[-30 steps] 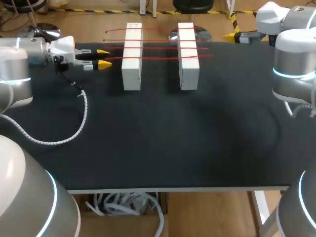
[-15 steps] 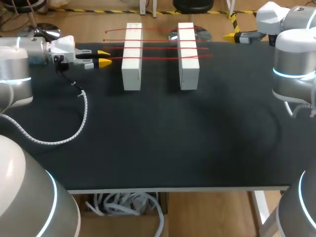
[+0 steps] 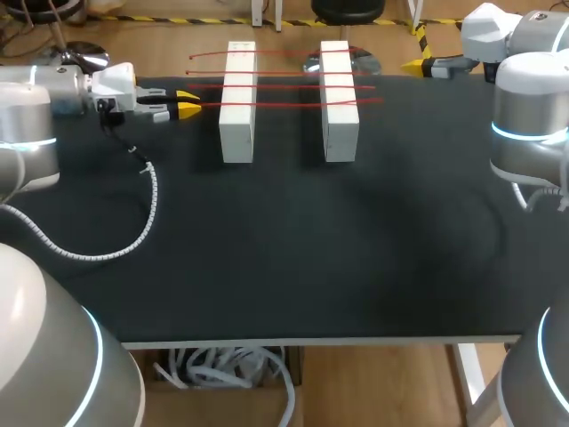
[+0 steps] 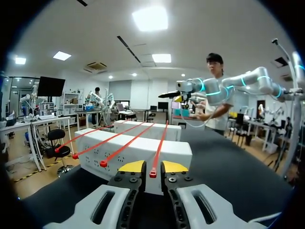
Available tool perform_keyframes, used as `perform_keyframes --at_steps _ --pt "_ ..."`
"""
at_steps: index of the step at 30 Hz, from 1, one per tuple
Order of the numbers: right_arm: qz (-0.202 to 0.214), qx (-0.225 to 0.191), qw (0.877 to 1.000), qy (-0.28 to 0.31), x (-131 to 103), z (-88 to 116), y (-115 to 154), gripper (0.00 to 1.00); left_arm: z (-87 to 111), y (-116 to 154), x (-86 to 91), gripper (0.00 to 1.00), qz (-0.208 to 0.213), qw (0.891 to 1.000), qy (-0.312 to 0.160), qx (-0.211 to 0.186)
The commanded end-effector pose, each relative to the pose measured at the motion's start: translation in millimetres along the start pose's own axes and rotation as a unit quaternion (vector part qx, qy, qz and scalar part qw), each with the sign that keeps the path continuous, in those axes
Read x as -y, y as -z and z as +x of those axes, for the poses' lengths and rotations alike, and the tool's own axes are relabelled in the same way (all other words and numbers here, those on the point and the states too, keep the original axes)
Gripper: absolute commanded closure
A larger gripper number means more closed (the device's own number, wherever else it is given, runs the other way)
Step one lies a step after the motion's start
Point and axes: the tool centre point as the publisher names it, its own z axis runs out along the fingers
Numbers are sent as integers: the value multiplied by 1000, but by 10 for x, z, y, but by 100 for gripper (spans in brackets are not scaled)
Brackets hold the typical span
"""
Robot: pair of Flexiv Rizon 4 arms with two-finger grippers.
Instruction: Grab the tape and strap the tape.
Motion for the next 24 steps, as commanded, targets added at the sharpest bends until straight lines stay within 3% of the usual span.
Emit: perform_keyframes --at_steps 1,4,11,20,24 --pt "-1 0 1000 0 3 1 4 0 -5 -5 9 89 0 1000 -1 -2" --pt "-1 0 1000 0 3 1 4 0 -7 -7 10 91 -1 1000 -2 -2" --pt "-1 0 1000 0 3 1 4 0 -1 -14 -8 79 -1 1000 -1 -4" --pt "-1 0 1000 0 3 1 4 0 7 -19 -16 82 -1 1000 2 -4" --pt "-1 0 1000 0 3 1 4 0 5 -12 -37 74 -2 1000 3 -2"
